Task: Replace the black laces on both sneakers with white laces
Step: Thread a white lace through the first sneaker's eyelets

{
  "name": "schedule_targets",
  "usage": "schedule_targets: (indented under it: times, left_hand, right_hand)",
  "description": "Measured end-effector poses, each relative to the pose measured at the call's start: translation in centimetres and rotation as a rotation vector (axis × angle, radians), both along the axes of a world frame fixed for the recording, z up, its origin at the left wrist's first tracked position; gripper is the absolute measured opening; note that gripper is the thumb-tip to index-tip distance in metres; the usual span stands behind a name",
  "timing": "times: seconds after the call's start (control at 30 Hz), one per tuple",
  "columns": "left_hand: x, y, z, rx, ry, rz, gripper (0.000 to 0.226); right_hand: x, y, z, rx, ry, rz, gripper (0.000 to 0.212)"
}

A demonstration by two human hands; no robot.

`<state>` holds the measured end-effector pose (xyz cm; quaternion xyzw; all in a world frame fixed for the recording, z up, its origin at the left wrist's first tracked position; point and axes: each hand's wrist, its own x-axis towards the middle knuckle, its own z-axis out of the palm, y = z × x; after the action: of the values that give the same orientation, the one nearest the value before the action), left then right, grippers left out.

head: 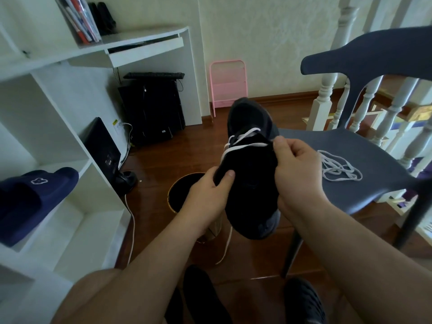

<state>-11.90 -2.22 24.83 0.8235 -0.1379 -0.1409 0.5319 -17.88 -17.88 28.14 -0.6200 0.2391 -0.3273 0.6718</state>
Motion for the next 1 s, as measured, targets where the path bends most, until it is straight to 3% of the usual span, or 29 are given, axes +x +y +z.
schedule_targets:
  times: [0.13, 0.2, 0.33, 0.37, 0.4, 0.5, 0.57, 0.6, 0.77, 0.87, 1.0]
  left_hand:
    - [0.5, 0.1, 0.4, 0.007, -0.276, 0.156, 0.041]
    - [1.7, 0.8, 0.5, 0.048, -0.371, 0.226, 0.035]
    - [3.1, 2.3, 0.3, 0.123, -0.457, 0.285, 0.03]
    - [3.1, 2.4, 0.3, 0.109, -0.468, 0.291, 0.029]
    - [3.1, 2.5, 0.2, 0.094, -0.48, 0.294, 0.029]
    - [2.9, 2.4, 0.2, 0.12, -0.59, 0.266, 0.029]
    - [2.6, 2.2, 0.2, 0.152, -0.648, 0.251, 0.027]
    - [2.5, 2.1, 0.2, 0.157, -0.655, 0.247, 0.027]
    - [2.2, 2.0, 0.0, 0.141, -0.642, 0.264, 0.024]
    - [3.1, 2.6, 0.1, 0.132, -0.601, 0.315, 0.025]
    - [4.2, 4.3, 0.8, 0.102, -0.57, 0.439, 0.025]
  right_hand:
    - [0.6, 0.5, -0.3, 0.432, -0.011, 0.264, 0.027]
    - [1.0, -1.0, 0.5, 0.631, -0.045, 0.278, 0.027]
    - [0.4, -6.1, 2.9, 0.996, -0.396, 0.259, 0.033]
    - [0.1, -6.7, 3.3, 0.918, -0.372, 0.285, 0.033]
    - [-0.2, -6.9, 3.4, 0.689, -0.244, 0.288, 0.031]
    - [-0.2, -4.9, 2.4, -0.453, 0.199, 0.295, 0.012]
    - [0.3, -3.2, 1.1, -0.927, 0.322, 0.363, 0.013]
    - [0.4, -2.6, 0.7, -1.017, 0.349, 0.367, 0.014]
    - [1.0, -2.0, 0.0, -1.051, 0.276, 0.296, 0.015]
    - [1.4, -2.7, -0.3, -1.124, 0.333, 0.262, 0.013]
    - [1.9, -5.9, -1.6, -1.174, 0.902, 0.385, 0.015]
